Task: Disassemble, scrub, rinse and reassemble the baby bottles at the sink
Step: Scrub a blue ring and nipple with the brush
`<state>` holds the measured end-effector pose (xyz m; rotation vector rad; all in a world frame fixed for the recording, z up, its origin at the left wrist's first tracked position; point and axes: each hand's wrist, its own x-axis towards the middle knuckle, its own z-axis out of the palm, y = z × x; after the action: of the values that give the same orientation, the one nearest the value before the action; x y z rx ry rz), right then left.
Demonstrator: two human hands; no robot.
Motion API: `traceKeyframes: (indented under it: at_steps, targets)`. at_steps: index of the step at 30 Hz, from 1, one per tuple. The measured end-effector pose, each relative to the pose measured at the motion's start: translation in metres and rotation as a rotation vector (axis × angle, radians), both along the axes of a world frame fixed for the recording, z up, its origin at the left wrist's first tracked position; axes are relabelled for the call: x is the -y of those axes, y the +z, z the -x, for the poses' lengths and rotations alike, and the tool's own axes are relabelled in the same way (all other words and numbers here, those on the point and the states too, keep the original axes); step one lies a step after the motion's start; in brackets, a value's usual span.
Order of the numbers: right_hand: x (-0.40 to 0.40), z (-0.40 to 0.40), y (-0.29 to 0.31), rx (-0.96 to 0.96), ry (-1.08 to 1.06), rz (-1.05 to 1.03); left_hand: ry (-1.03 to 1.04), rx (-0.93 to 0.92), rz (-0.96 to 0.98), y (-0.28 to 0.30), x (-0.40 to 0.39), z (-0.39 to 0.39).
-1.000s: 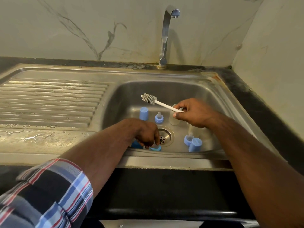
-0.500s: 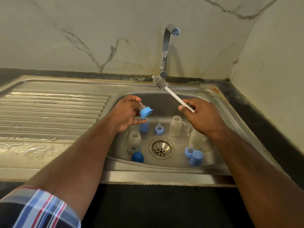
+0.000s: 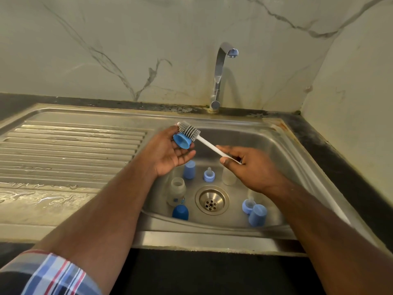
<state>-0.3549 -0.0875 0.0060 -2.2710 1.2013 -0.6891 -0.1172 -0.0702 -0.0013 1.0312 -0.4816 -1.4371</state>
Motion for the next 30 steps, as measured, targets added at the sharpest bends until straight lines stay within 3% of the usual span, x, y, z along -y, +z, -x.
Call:
traceKeyframes:
  at_steps: [5,9,26,30]
  targets:
    - [0.003,0.0002,-0.0024,0.006,-0.041,0.003,0.02,-0.182,0.101,0.002,-0.0046,-0.0022]
    - [0.0034,0.001,-0.0005,0.031,-0.084,0.024,0.022,-0.068,0.161,0.0003,-0.005,-0.002]
    - [0.0014,-0.0019,0.0029,0.011,-0.14,0.051,0.092,0.017,0.178,-0.0009,-0.0033,-0.0001]
    - [-0.0003,-0.0027,0.0056,-0.113,-0.117,0.096,0.079,0.041,0.203,0.0006,-0.0039,-0.0003]
